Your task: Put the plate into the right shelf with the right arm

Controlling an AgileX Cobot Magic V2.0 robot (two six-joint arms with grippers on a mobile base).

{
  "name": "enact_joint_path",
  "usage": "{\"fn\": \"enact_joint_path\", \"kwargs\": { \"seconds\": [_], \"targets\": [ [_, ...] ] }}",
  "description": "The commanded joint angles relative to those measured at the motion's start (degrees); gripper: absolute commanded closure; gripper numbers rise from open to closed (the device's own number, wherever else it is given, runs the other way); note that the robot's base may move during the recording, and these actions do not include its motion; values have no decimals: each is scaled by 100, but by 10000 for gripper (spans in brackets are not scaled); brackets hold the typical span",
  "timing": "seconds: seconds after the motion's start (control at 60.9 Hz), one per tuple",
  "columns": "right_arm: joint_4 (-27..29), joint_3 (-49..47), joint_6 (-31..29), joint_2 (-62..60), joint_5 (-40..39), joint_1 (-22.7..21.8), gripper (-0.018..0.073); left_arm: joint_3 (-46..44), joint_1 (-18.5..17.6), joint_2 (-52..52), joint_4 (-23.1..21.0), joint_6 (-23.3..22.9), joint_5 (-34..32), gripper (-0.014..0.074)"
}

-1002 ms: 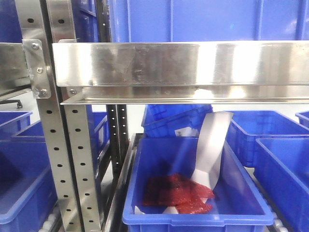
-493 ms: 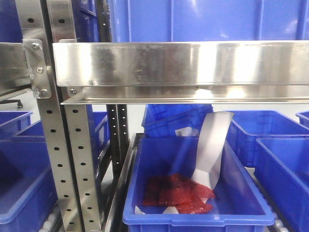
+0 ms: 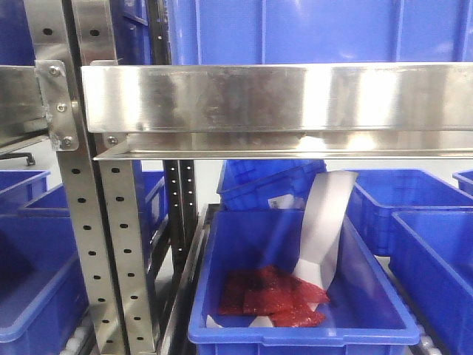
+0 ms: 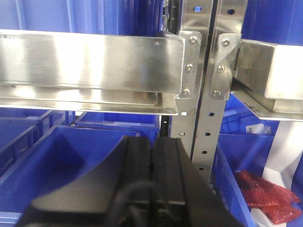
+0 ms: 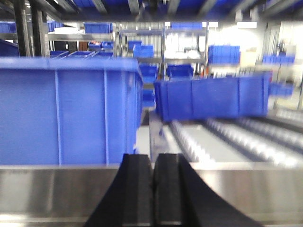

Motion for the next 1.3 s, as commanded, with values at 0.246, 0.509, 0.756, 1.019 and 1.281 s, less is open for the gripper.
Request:
{"fn": "enact_joint_path", "kwargs": {
  "seconds": [0.246, 0.509, 0.756, 1.019, 1.281],
  "targets": [
    [366, 463, -1069, -438, -458, 336, 510, 59, -11, -59, -47, -40, -516, 725],
    [367, 884, -1064, -699, -514, 383, 510, 59, -11, -59, -47, -40, -516, 725],
    [367, 884, -967, -796, -591, 383, 510, 59, -11, -59, -47, -40, -516, 725],
    [-306, 884, -101, -796, -234, 383, 510, 59, -11, -59, -47, -40, -516, 725],
    [-332, 884, -107, -796, -282, 383, 510, 59, -11, -59, -47, -40, -516, 725]
  ]
}}
